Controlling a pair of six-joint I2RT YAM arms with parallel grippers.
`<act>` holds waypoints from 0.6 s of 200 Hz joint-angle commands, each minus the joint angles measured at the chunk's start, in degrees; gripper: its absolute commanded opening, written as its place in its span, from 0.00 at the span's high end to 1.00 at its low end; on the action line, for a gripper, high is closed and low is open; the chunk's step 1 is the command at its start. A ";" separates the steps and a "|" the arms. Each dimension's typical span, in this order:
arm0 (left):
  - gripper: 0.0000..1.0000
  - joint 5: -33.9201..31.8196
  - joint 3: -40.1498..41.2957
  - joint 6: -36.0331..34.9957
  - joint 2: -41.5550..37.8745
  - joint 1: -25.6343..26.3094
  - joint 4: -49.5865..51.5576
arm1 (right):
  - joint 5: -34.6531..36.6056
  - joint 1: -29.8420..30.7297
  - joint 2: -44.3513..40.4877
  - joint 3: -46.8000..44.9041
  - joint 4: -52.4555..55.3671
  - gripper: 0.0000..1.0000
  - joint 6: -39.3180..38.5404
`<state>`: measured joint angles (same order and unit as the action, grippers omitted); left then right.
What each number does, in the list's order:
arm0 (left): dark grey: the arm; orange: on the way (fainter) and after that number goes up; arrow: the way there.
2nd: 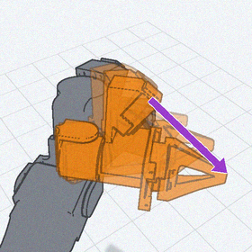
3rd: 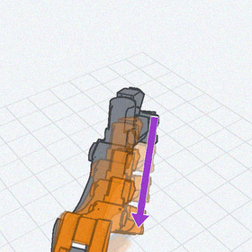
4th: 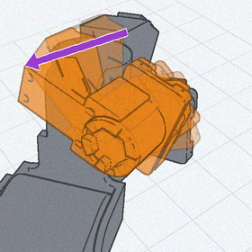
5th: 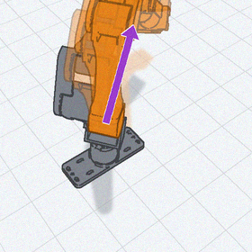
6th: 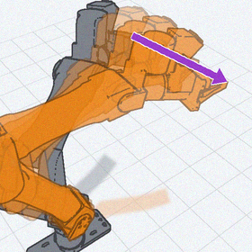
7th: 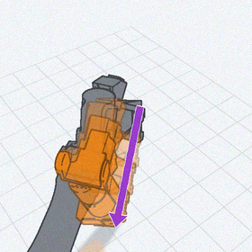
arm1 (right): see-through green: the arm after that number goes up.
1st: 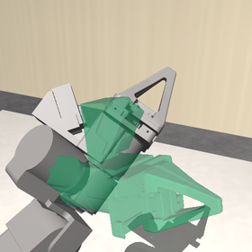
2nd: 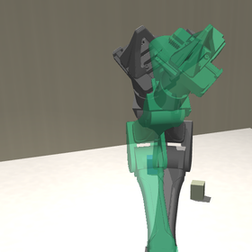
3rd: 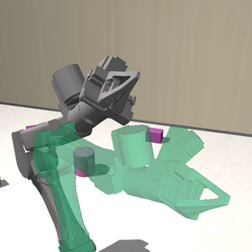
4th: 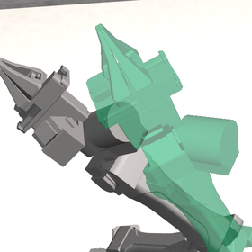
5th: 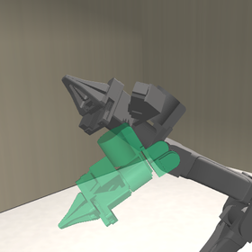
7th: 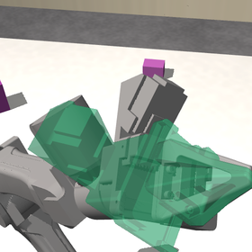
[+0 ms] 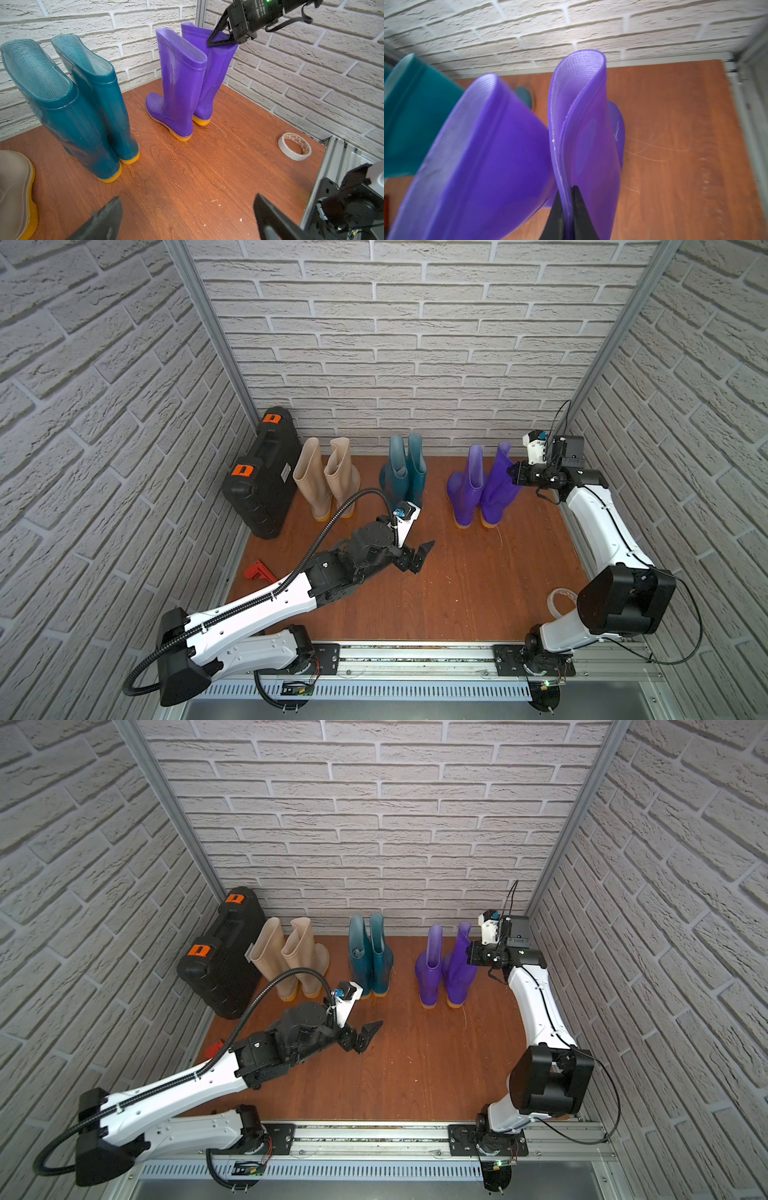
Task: Match and arrange rain boots in pairs
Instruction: Pair a pair of rain boots at the center of the board.
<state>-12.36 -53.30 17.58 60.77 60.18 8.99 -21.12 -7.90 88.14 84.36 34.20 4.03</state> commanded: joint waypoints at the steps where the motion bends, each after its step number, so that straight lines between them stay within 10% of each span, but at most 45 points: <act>1: 0.02 0.32 -1.35 -0.28 -0.07 0.31 -2.45 | -3.95 1.86 -3.66 -0.42 -4.18 0.91 -0.90; 120: 0.02 -3.07 -1.41 0.24 -0.29 0.31 -1.52 | -1.76 3.24 -6.76 -2.99 -4.05 0.52 0.46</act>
<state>-13.19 -53.30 17.65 60.77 60.20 9.02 -22.44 -5.04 84.42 81.89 32.97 4.25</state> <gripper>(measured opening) 0.981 0.451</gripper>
